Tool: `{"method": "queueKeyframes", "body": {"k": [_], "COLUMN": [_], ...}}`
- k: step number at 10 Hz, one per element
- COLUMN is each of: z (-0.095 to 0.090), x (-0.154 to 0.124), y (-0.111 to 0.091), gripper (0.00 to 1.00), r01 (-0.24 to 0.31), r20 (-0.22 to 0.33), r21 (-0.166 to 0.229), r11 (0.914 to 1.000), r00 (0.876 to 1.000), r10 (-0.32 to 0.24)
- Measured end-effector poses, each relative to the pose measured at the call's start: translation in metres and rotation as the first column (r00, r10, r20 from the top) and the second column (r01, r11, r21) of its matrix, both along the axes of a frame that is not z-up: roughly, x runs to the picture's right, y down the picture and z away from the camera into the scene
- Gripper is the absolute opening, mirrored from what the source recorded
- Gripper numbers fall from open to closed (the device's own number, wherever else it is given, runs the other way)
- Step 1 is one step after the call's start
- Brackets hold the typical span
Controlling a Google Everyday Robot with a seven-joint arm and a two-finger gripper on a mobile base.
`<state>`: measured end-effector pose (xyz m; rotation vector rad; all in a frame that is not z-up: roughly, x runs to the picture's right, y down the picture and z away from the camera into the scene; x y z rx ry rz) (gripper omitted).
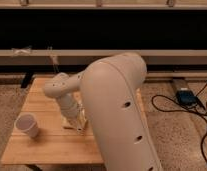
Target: Stand the bottle upright
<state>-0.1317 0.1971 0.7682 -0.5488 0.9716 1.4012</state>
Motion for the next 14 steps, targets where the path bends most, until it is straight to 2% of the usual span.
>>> {"method": "queueKeyframes", "body": {"k": [1,2,3,4,6,7,10,12,14], "z": [0.0,0.0,0.002,0.003,0.005,0.005,0.008,0.009,0.01], "x": [-0.009,-0.02,-0.029,-0.04,-0.057,-0.065,-0.092,-0.101,-0.103], "y": [0.002,0.002,0.0,-0.003,-0.01,-0.014,-0.028,-0.032,-0.033], "gripper": [0.16,0.28,0.36,0.48,0.68,0.74,0.77,0.77,0.77], "r01": [-0.035,-0.071,-0.094,-0.128,-0.162,-0.173,-0.198,-0.204,-0.207], "r20": [-0.017,-0.019,-0.008,0.026,0.114,0.154,0.28,0.323,0.339], "r21": [0.002,0.013,0.027,0.049,0.085,0.099,0.134,0.144,0.15], "r11": [0.9994,0.9974,0.9952,0.9906,0.9831,0.9799,0.9709,0.9683,0.9667], "r00": [0.999,0.997,0.995,0.992,0.982,0.976,0.947,0.935,0.929], "r10": [0.035,0.071,0.095,0.127,0.152,0.157,0.155,0.149,0.146]}}
